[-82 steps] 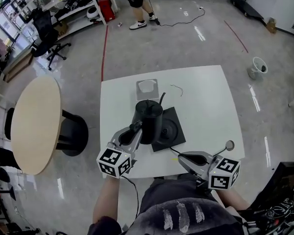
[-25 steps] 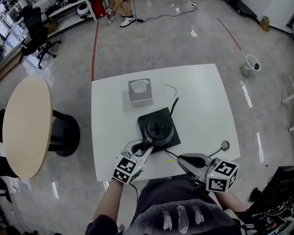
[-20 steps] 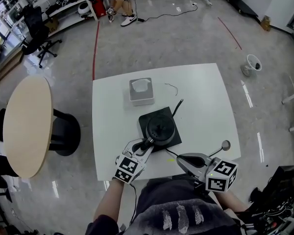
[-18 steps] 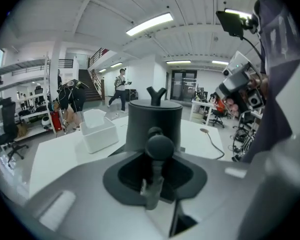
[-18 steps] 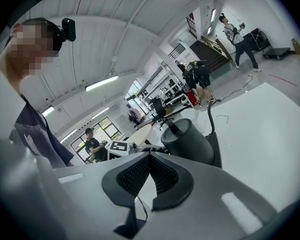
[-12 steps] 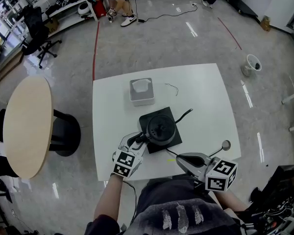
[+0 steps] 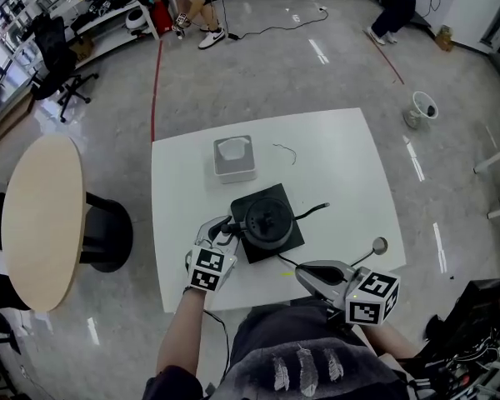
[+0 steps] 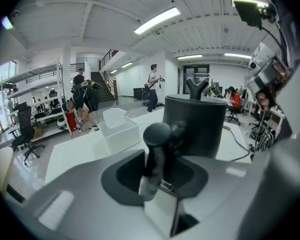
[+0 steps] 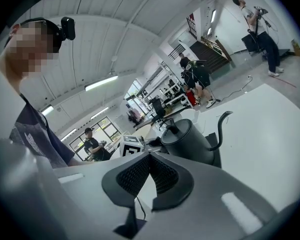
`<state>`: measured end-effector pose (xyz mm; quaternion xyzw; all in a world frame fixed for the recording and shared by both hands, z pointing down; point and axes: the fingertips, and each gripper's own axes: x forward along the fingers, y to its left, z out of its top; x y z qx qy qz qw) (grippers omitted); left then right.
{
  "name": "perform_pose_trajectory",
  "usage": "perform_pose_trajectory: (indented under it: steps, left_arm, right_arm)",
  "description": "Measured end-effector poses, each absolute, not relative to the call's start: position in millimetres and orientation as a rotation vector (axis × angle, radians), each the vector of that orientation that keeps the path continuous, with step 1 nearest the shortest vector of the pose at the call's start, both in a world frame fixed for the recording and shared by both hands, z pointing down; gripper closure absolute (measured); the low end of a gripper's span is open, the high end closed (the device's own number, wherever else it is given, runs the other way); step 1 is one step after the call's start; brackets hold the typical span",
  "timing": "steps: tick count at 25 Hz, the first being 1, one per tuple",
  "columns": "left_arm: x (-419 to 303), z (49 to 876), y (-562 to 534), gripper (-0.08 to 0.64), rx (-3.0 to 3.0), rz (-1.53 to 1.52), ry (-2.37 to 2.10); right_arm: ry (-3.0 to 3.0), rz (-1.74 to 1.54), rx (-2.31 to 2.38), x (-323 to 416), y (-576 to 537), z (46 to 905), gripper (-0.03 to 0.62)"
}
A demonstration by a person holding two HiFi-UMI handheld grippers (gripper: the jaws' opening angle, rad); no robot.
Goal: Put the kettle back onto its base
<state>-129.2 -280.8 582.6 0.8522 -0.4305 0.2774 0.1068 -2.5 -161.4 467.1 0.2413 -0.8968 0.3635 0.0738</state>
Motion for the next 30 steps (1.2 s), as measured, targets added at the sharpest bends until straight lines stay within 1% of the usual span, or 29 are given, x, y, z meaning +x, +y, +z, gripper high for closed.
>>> perform_pose_trajectory:
  steps: [7, 9, 12, 20, 30]
  left_arm:
    - [-143.5, 592.0, -276.4, 0.446, 2.478, 0.911, -1.253]
    - [-147.0, 587.8, -270.0, 0.425, 2.471, 0.928, -1.251]
    - [-152.4, 578.0, -259.9, 0.413, 2.455, 0.892, -1.250]
    - [-158.0, 557.1, -252.0, 0.410, 2.511, 0.863, -1.251]
    - [-181.3, 515.1, -225.3, 0.413, 2.583, 0.693, -1.310]
  right_arm:
    - [-2.706, 1.063, 0.713, -12.9, -165.5, 472.3, 0.591]
    - [-2.702, 1.066, 0.710, -14.6, -162.0, 466.7, 0.591]
    - [-2.702, 1.067, 0.695, -16.8, -157.2, 460.4, 0.591]
    - [-2.719, 1.050, 0.707, -29.9, -153.1, 452.1, 0.591]
    - [-2.762, 0.960, 0.674, -66.4, -154.9, 440.7, 0.591]
